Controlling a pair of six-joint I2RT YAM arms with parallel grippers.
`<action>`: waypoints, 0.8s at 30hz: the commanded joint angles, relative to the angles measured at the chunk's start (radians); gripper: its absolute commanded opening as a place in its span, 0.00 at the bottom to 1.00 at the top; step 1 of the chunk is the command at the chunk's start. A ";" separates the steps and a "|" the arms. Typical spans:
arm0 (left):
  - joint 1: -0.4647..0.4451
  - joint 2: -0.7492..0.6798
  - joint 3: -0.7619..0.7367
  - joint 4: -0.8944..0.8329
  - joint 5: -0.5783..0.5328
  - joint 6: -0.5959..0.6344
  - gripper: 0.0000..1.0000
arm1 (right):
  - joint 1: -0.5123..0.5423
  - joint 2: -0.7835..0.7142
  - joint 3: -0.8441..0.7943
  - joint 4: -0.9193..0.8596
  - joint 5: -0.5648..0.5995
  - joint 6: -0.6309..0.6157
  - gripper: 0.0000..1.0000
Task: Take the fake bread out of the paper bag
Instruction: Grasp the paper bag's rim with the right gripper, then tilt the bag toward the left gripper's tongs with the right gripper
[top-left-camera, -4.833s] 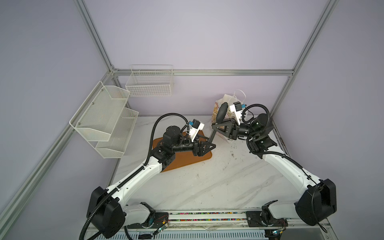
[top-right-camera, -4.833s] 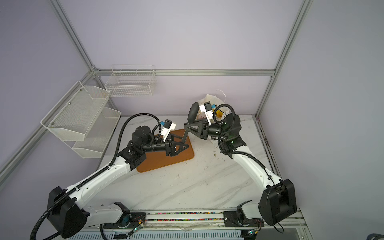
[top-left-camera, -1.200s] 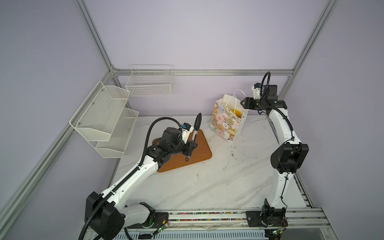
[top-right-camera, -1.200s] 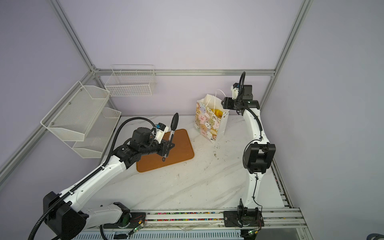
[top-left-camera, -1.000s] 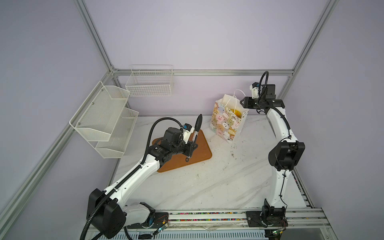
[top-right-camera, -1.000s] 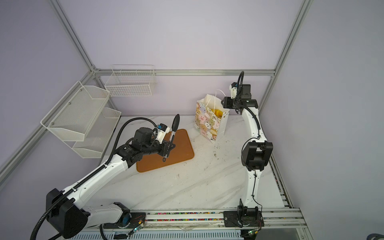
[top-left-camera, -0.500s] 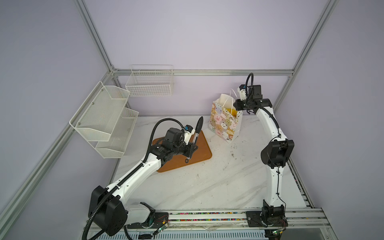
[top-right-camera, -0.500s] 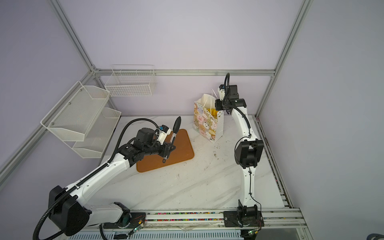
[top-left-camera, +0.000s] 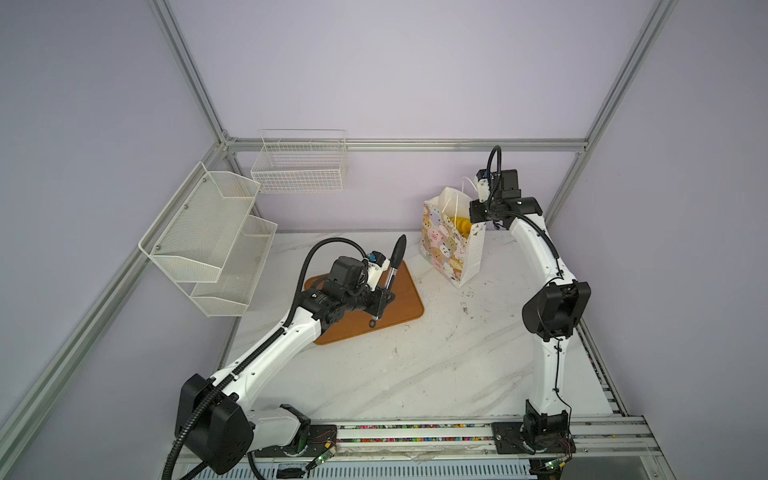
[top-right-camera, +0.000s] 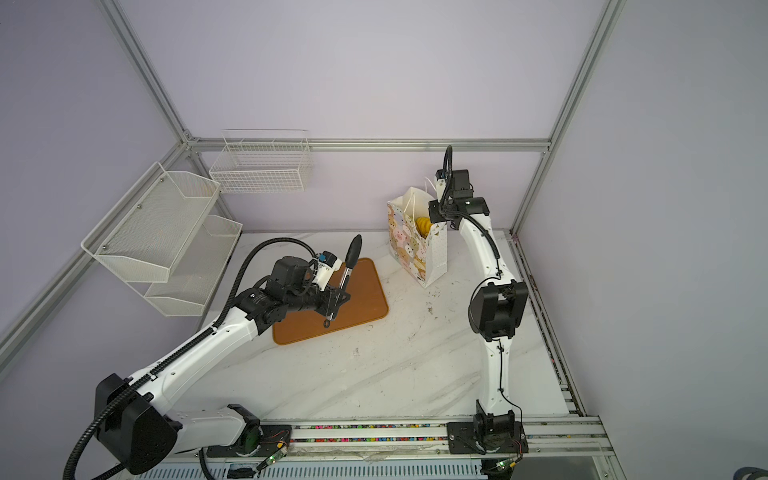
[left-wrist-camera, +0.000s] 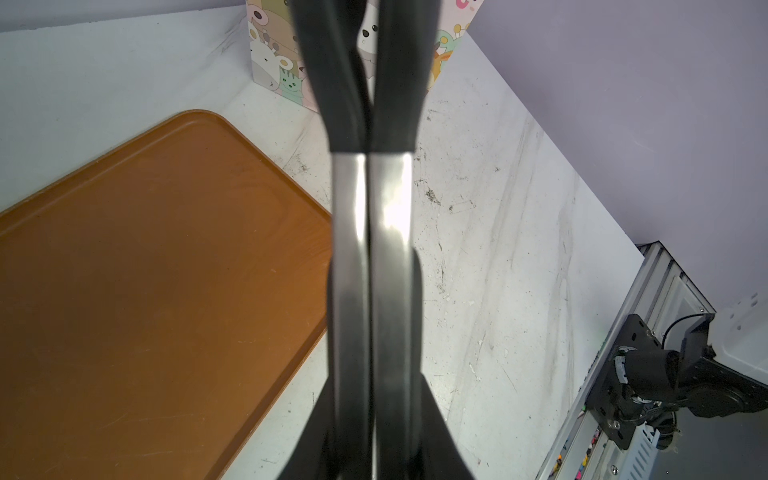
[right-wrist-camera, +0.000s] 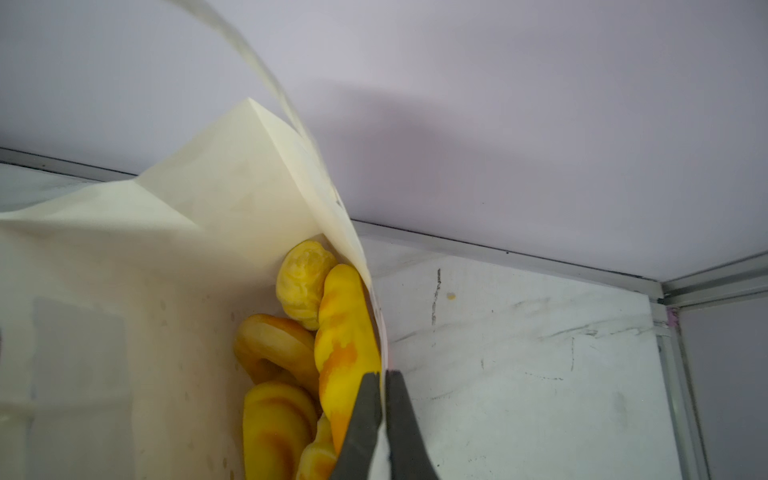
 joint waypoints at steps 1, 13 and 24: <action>0.004 -0.056 -0.029 0.038 0.004 0.030 0.00 | 0.049 -0.154 -0.058 0.107 0.134 -0.061 0.00; 0.004 -0.071 -0.056 -0.033 -0.074 0.007 0.00 | 0.458 -0.604 -0.917 0.575 0.463 -0.049 0.00; 0.005 -0.119 -0.088 -0.145 -0.214 -0.111 0.00 | 0.577 -0.762 -1.114 0.559 0.472 0.031 0.00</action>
